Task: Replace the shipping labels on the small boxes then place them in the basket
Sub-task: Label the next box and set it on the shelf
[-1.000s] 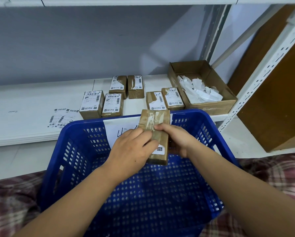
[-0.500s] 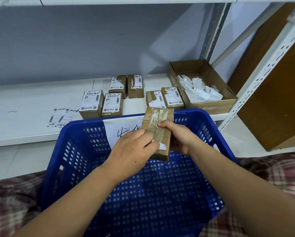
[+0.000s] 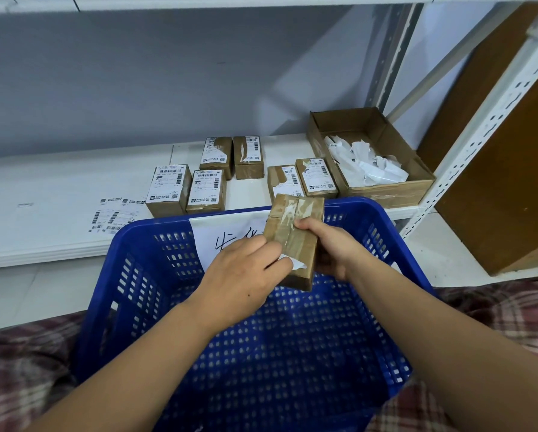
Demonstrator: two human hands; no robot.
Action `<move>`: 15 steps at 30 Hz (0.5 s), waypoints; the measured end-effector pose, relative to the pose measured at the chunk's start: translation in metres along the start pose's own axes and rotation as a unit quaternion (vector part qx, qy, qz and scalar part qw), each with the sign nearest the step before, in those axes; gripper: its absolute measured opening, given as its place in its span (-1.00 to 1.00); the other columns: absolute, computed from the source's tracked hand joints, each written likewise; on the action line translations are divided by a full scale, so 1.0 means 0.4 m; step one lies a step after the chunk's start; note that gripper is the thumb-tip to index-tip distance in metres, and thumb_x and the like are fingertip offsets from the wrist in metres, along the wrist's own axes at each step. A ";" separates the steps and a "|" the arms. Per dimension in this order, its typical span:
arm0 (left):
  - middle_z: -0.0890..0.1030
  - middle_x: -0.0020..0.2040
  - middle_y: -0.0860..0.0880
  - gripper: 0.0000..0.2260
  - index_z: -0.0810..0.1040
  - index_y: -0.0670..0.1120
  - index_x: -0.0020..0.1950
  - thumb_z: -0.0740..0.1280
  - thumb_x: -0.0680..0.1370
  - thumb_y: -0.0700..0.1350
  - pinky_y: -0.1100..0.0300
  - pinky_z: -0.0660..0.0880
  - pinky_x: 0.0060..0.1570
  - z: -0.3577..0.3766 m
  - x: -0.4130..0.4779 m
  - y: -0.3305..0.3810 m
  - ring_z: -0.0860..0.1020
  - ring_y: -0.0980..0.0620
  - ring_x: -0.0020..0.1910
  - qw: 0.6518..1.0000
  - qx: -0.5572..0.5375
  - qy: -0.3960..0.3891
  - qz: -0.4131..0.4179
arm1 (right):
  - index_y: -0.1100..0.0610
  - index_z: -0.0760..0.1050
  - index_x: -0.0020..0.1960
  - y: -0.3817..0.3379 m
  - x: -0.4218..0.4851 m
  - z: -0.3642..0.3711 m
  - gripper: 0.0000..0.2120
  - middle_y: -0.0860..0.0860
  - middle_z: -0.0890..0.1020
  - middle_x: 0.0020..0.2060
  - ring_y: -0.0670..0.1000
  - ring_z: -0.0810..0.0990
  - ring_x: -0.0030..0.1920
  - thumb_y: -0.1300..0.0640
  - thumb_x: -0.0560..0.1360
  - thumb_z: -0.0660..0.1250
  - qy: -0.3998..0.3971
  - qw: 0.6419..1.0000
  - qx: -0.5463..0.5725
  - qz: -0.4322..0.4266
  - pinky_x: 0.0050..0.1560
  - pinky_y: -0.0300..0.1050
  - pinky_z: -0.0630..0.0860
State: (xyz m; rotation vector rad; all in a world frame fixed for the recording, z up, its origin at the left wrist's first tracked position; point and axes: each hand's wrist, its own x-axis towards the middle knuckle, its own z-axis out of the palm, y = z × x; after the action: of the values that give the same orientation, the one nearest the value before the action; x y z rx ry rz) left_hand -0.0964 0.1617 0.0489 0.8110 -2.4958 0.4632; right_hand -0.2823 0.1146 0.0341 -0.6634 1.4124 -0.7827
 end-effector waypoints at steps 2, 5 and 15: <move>0.45 -0.33 -0.02 -0.75 0.29 -0.07 -0.14 0.31 0.35 -0.30 0.20 0.30 -0.42 0.000 -0.001 0.001 0.23 0.03 -0.28 1.000 0.001 -0.001 0.000 | 0.16 0.55 0.14 -0.001 0.000 -0.001 -0.60 0.13 0.69 -0.01 0.11 0.68 -0.04 -0.05 0.41 0.47 0.001 1.000 0.000 0.004 -0.21 -0.07 0.59; 0.44 -0.34 -0.01 -0.76 0.27 -0.06 -0.14 0.28 0.36 -0.31 0.20 0.29 -0.41 0.001 0.000 0.003 0.21 0.04 -0.28 1.000 0.005 0.002 0.006 | 0.17 0.55 0.14 0.000 0.001 -0.002 -0.60 0.14 0.69 -0.01 0.11 0.67 -0.04 -0.04 0.41 0.47 0.007 1.000 0.004 0.006 -0.23 -0.08 0.58; 0.45 -0.34 -0.02 -0.79 0.38 -0.09 -0.18 0.34 0.34 -0.32 0.19 0.31 -0.45 0.002 0.000 0.003 0.35 0.02 -0.37 1.000 -0.007 -0.009 0.003 | 0.19 0.53 0.17 -0.003 0.001 -0.010 -0.56 0.14 0.68 0.00 0.09 0.66 -0.06 -0.04 0.41 0.48 0.025 0.999 0.019 0.011 -0.28 -0.11 0.56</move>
State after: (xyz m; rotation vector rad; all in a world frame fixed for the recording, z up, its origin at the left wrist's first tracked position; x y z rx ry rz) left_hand -0.0975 0.1625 0.0479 0.8071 -2.5160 0.4414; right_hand -0.2863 0.1139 0.0347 -0.6014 1.4443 -0.8112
